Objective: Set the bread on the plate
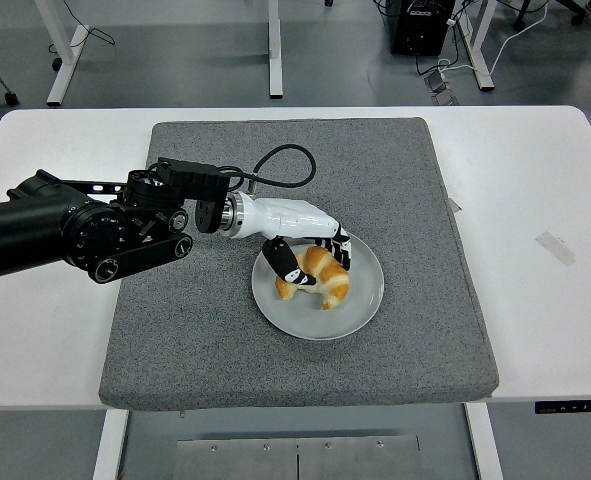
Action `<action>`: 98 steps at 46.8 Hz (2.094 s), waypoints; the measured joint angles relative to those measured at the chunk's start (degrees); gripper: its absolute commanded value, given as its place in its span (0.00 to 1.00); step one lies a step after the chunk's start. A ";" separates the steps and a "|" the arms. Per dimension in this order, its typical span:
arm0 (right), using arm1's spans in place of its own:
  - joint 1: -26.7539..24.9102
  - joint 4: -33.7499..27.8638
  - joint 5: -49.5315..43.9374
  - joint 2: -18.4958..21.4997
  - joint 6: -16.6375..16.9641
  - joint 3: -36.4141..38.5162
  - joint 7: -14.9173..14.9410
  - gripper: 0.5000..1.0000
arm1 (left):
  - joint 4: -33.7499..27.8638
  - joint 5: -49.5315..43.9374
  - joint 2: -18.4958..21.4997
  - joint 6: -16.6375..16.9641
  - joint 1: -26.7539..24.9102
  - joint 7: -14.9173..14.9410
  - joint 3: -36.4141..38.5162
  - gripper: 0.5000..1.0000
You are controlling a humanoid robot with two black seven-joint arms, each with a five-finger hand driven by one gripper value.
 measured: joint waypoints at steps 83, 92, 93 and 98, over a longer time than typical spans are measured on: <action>0.00 0.00 -0.04 0.00 0.00 0.00 0.00 1.00 | 2.51 -36.89 4.47 3.38 2.39 0.25 -11.08 0.99; -0.01 0.00 -0.01 0.00 0.00 0.00 0.00 1.00 | 6.56 -49.64 7.65 3.19 4.70 0.25 -16.39 0.99; -0.01 0.00 -0.01 0.00 0.00 0.00 0.01 1.00 | 6.88 -50.56 7.99 3.15 4.90 0.32 -16.91 0.99; -0.01 0.00 0.00 0.00 0.00 0.00 0.00 1.00 | 8.68 -54.77 8.66 3.18 6.20 1.58 -19.42 0.99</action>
